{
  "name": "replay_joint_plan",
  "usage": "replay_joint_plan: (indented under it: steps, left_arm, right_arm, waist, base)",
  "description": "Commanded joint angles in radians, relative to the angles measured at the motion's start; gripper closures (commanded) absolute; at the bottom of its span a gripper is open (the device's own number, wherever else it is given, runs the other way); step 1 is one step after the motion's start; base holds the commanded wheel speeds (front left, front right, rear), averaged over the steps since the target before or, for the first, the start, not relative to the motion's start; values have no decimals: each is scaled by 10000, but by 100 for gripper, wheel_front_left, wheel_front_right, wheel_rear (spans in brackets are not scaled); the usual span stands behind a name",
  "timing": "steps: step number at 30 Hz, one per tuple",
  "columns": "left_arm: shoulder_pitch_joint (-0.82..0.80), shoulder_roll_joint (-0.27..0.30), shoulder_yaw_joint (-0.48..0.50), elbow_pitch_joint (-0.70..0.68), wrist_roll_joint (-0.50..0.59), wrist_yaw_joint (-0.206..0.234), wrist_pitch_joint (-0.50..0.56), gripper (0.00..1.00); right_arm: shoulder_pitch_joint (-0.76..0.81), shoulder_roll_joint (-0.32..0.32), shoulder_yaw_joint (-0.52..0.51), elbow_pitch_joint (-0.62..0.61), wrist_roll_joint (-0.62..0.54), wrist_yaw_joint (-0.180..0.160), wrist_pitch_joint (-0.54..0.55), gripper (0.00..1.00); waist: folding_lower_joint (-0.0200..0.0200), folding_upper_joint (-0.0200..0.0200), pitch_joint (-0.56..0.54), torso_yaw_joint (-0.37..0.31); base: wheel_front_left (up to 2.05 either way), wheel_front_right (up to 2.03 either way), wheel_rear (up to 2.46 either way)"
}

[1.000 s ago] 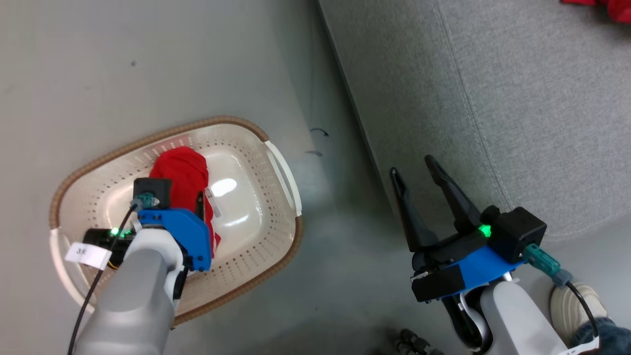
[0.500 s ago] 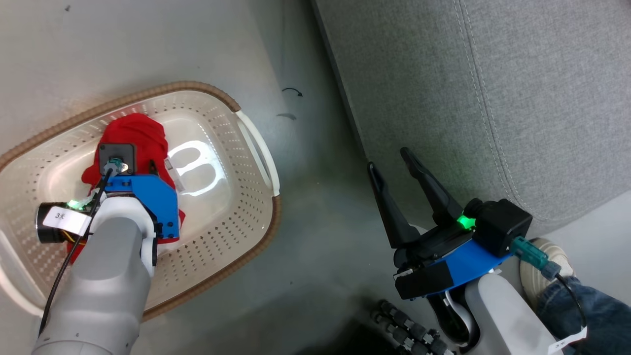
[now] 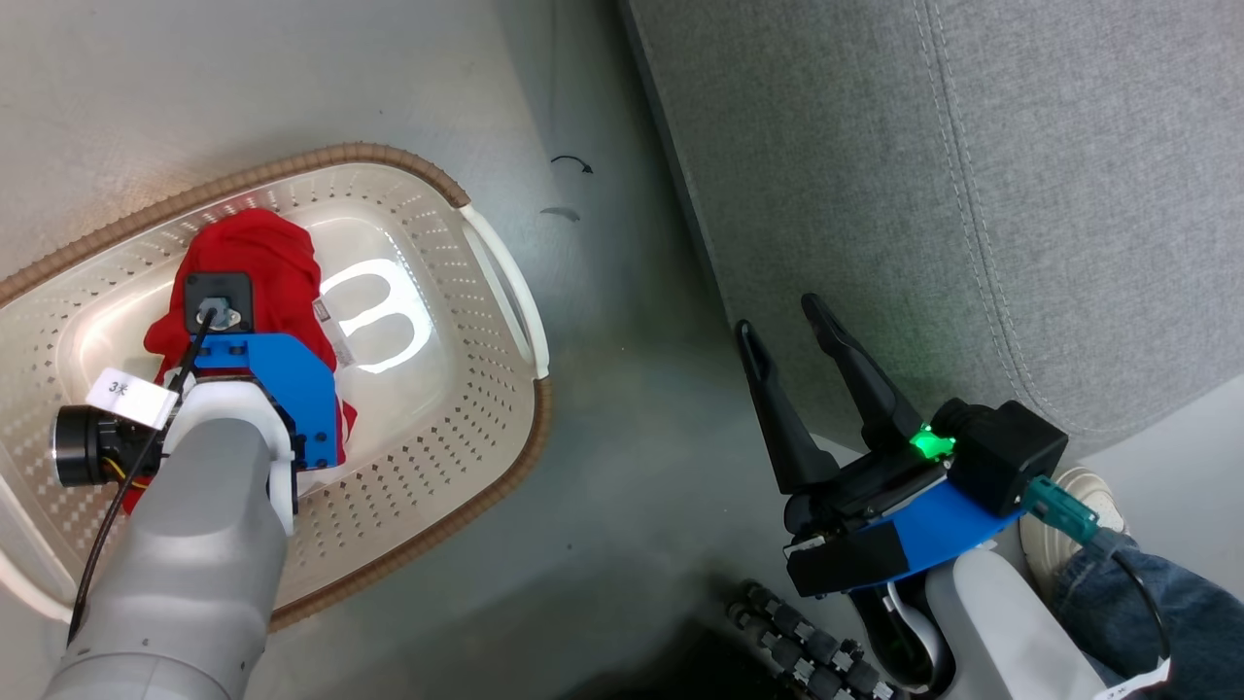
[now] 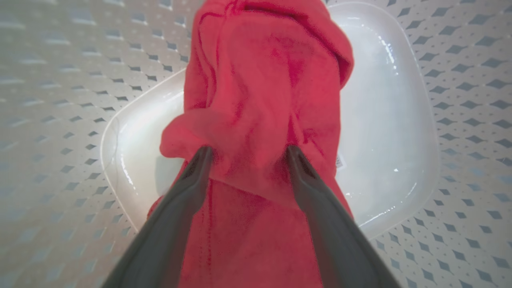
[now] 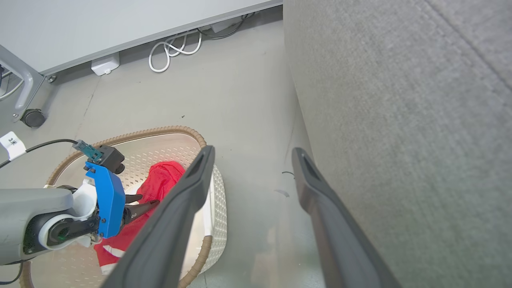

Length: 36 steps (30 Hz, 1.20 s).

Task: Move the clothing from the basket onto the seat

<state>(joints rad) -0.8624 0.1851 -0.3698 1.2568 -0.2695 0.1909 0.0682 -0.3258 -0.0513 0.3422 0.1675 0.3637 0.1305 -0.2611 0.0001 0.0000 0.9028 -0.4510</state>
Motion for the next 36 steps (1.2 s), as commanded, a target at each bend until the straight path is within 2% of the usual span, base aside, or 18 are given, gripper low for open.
replay_joint_plan:
  steps: [1,5,6,7,8,9,15,32,36]
  left_arm:
    - [-106,20,6,32,-49,-64,87,0]
    - [-124,70,-78,117,-117,-359,320,0]
    - [-157,108,-109,122,-104,-456,296,19]
    - [-192,155,-136,132,-103,-528,276,58]
    - [-220,196,-172,141,-84,-612,250,86]
    - [-242,227,-181,151,-91,-677,236,100]
    - [-280,395,-201,211,-222,-917,153,100]
    - [-218,605,-90,292,-669,-1122,-213,100]
    - [59,171,-197,299,-752,-1406,-443,100]
  right_arm:
    - [77,16,-46,-64,74,5,-54,0]
    - [175,16,-129,-141,47,5,-53,0]
    - [189,16,-145,-164,43,5,-54,0]
    - [210,16,-154,-180,41,5,-53,0]
    - [224,16,-152,-188,50,5,-53,0]
    - [228,16,-147,-198,63,5,-53,0]
    - [72,16,-56,-203,142,5,-53,0]
    - [-642,16,404,-2,314,5,-54,0]
    - [-779,13,251,230,75,5,-54,0]
  waist:
    - [-1,0,12,8]
    - [-1,0,76,36]
    - [-1,0,94,37]
    - [-1,0,112,38]
    - [-1,0,127,37]
    - [-1,0,139,35]
    - [-1,0,168,2]
    - [-1,0,-137,-170]
    - [-1,0,-845,240]
  base:
    - [0,0,0]
    - [0,0,0]
    - [0,0,0]
    - [0,0,0]
    - [0,0,0]
    - [0,0,0]
    - [0,0,0]
    - [0,0,0]
    - [0,0,0]
